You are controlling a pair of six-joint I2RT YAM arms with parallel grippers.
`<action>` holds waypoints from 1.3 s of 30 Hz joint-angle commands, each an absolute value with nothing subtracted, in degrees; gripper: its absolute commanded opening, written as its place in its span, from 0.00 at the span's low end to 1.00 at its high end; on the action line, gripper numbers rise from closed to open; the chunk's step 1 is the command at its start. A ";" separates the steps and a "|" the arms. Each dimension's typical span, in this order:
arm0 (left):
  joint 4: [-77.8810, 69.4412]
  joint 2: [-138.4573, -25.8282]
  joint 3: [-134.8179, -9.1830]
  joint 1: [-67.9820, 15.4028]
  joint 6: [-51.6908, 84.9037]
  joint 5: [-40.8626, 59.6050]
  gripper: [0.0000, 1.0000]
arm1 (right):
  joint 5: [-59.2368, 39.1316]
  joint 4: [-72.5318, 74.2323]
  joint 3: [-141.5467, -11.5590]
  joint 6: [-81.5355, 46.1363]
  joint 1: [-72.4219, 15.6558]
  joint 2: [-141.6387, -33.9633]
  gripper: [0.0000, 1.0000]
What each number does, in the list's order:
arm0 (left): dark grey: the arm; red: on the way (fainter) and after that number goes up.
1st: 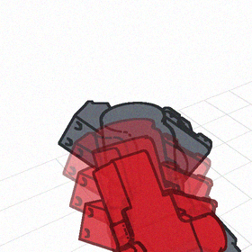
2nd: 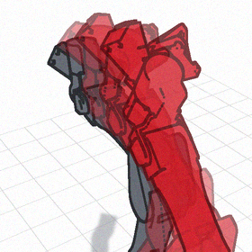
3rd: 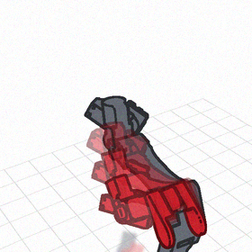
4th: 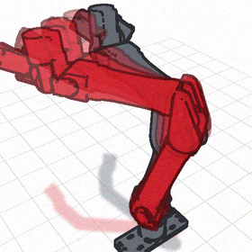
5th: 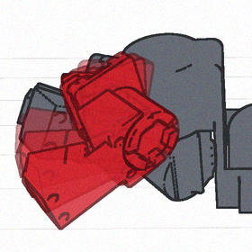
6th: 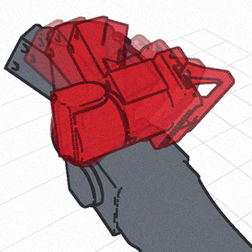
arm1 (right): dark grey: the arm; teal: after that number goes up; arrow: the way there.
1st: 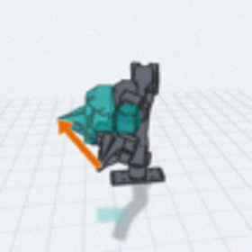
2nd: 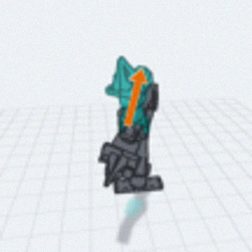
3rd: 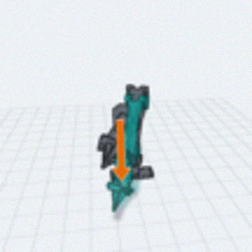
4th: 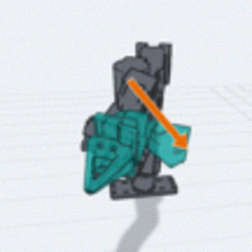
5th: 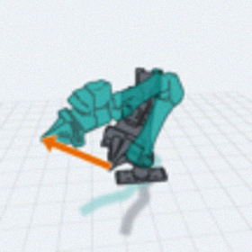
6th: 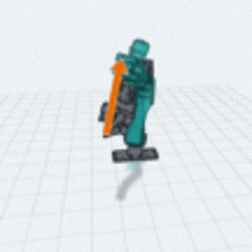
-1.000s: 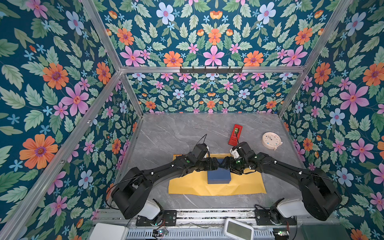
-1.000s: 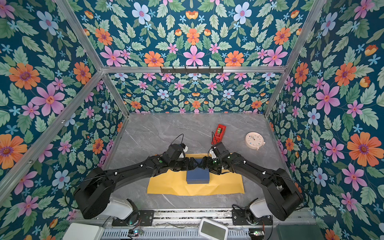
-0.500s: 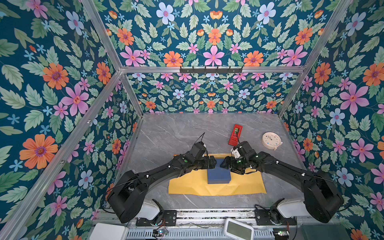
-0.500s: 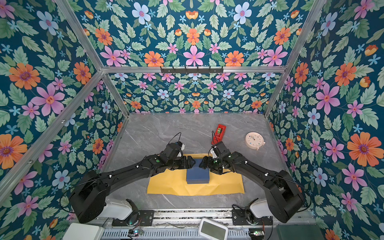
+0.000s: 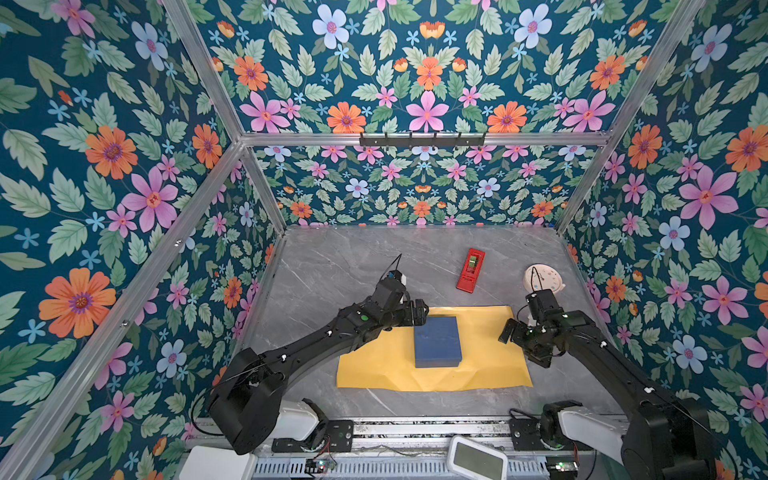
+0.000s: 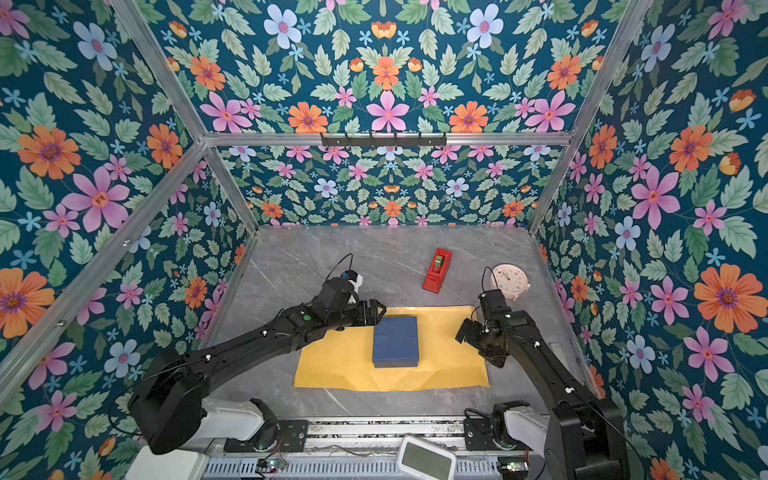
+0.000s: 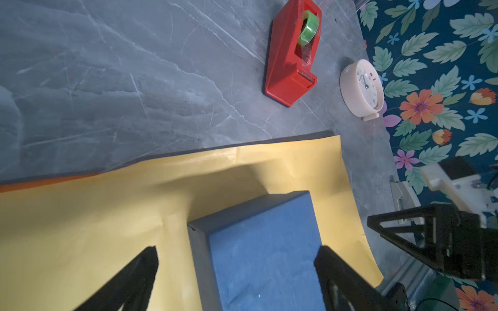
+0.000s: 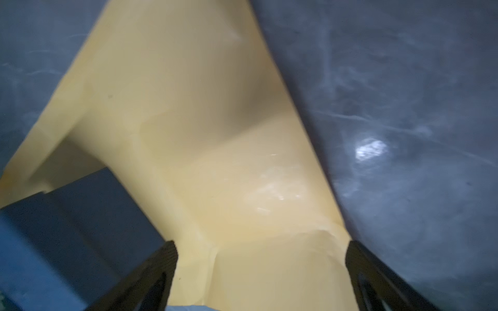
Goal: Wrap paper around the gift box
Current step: 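Open both grippers and draw them back from the box, right arm moving toward the robot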
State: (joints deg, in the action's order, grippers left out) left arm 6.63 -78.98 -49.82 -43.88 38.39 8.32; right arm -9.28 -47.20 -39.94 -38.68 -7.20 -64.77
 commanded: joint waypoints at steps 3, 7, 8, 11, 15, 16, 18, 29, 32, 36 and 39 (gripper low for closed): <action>4.13 -80.10 -50.77 -43.27 35.45 11.52 0.94 | -3.90 -51.74 -39.84 -40.92 -6.34 -67.15 0.99; 3.91 -80.42 -50.65 -42.50 34.98 13.07 0.94 | -3.24 -51.38 -38.31 -42.39 -6.50 -70.16 0.99; 3.66 -80.51 -50.63 -42.38 34.98 13.33 0.94 | -3.34 -50.83 -37.66 -42.90 -6.67 -70.79 0.99; 2.73 -80.75 -50.47 -42.28 34.93 13.94 0.94 | -5.35 -49.95 -37.11 -43.16 -6.85 -72.72 0.99; 2.29 -81.89 -50.94 -42.14 34.98 14.72 0.94 | -11.60 -47.33 -34.49 -43.17 -7.01 -71.27 0.98; 2.29 -82.28 -51.27 -42.19 34.97 14.95 0.94 | -12.80 -46.85 -33.80 -43.20 -7.00 -70.05 0.97; 2.28 -83.08 -51.99 -42.19 34.98 15.49 0.94 | -15.03 -45.93 -32.23 -43.30 -7.03 -66.61 0.95; 2.21 -84.84 -54.73 -42.17 36.12 16.95 0.92 | -16.77 -44.59 -28.03 -46.04 -7.03 -46.31 0.80; 1.85 -84.81 -55.00 -42.18 36.38 17.24 0.92 | -15.46 -45.29 -27.60 -47.17 -7.03 -43.38 0.75; 1.78 -84.73 -55.20 -42.19 36.47 17.78 0.92 | -12.93 -45.96 -27.42 -48.38 -7.11 -42.19 0.60; 1.85 -84.59 -55.11 -42.19 36.56 17.84 0.91 | -11.00 -46.05 -27.72 -48.40 -7.25 -42.97 0.42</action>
State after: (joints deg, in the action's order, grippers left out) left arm 2.81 -84.88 -54.81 -42.13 36.10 17.23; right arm -14.00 -45.15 -27.49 -47.64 -7.07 -42.52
